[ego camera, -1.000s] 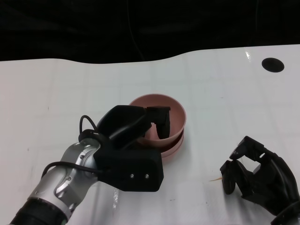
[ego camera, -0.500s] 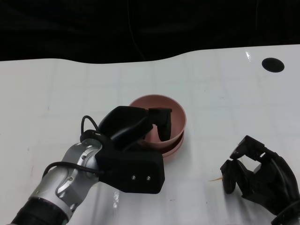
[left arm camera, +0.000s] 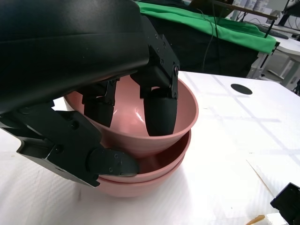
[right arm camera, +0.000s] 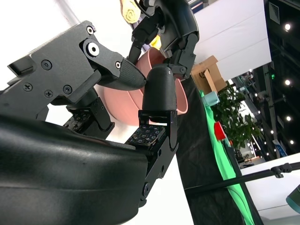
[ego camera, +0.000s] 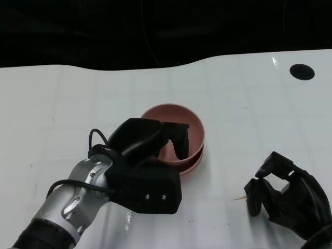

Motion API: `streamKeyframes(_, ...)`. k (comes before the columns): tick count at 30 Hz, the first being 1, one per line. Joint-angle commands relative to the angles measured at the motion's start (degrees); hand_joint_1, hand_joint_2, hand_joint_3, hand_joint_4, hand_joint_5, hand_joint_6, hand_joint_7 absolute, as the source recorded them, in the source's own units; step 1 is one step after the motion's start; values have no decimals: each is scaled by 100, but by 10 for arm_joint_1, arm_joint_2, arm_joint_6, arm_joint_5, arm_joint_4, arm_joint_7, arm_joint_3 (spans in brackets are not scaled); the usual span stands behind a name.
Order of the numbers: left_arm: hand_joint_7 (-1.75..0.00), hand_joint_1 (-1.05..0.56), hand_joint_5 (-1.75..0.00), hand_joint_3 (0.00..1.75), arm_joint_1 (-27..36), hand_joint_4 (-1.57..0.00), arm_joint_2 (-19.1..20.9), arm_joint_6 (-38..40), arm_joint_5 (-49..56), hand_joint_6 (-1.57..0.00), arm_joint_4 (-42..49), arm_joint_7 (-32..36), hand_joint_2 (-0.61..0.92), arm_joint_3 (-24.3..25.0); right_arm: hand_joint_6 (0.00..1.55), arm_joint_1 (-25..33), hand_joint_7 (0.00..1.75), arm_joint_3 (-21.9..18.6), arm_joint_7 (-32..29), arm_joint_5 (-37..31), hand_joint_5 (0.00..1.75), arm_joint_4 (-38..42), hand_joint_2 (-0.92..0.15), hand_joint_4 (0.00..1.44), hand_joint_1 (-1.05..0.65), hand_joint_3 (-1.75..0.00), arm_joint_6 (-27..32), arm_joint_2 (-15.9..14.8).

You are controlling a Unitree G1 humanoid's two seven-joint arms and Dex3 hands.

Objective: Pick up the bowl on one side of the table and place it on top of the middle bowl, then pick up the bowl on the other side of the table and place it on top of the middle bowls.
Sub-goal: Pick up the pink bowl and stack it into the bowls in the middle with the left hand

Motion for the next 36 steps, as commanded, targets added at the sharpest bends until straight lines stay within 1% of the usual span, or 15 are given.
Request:
streamKeyframes(1,-42,-25,-105,18,-4,-82,9,10,15,-96,-3,15,92,0,87,0,137,-7,0,3,171,2,-52,92,-9,-109,-5,-7)
streamKeyframes(2,-27,-34,-87,17,-4,-84,11,18,26,-99,-7,18,92,-3,87,0,137,-7,-1,2,171,1,-52,93,-10,-108,-6,-8)
streamKeyframes(3,-17,-41,-73,17,-3,-87,12,22,34,-101,-11,22,92,-5,87,1,137,-7,-4,0,171,-1,-52,93,-10,-108,-4,-8)
streamKeyframes(4,-11,-46,-64,17,-2,-88,14,25,42,-101,-14,25,92,-7,88,1,136,-7,-5,0,170,-2,-52,93,-10,-108,-4,-8)
streamKeyframes(5,-4,-55,-42,21,-1,-90,16,25,45,-98,-15,26,92,-7,88,1,136,-7,-5,1,170,-2,-53,93,-10,-107,-3,-8)
streamKeyframes(6,-2,-59,-29,23,0,-91,17,24,47,-95,-17,27,92,-7,88,1,136,-7,-2,3,170,-2,-53,93,-10,-107,-1,-8)
streamKeyframes(7,-1,-64,-20,25,0,-90,18,23,48,-91,-16,28,92,-7,88,0,136,-8,0,5,170,-1,-53,93,-10,-106,0,-8)
streamKeyframes(8,0,-69,-12,29,0,-88,19,23,48,-87,-16,28,92,-7,88,0,135,-8,1,6,170,-1,-54,93,-10,-106,2,-9)
streamKeyframes(9,0,-72,-9,30,0,-87,20,22,49,-85,-15,28,92,-8,88,-1,135,-9,3,6,170,2,-54,93,-10,-105,1,-9)
streamKeyframes(11,0,-75,-5,32,-1,-84,21,24,49,-81,-16,23,92,-9,88,-2,135,-10,5,6,170,4,-54,94,-9,-105,-2,-9)
streamKeyframes(15,0,-76,-3,34,-1,-83,23,24,49,-80,-15,20,92,-10,88,-4,135,-11,9,5,170,9,-55,94,-9,-104,-9,-7)
streamKeyframes(28,-1,-74,-2,33,-4,-84,24,24,47,-82,-8,20,92,-14,86,-5,137,-13,13,3,172,14,-56,92,-10,-103,-17,-7)
streamKeyframes(36,-1,-74,-2,33,1,-85,24,29,46,-83,-11,20,92,-14,87,-7,137,-14,13,4,171,16,-55,93,-10,-104,-7,-11)
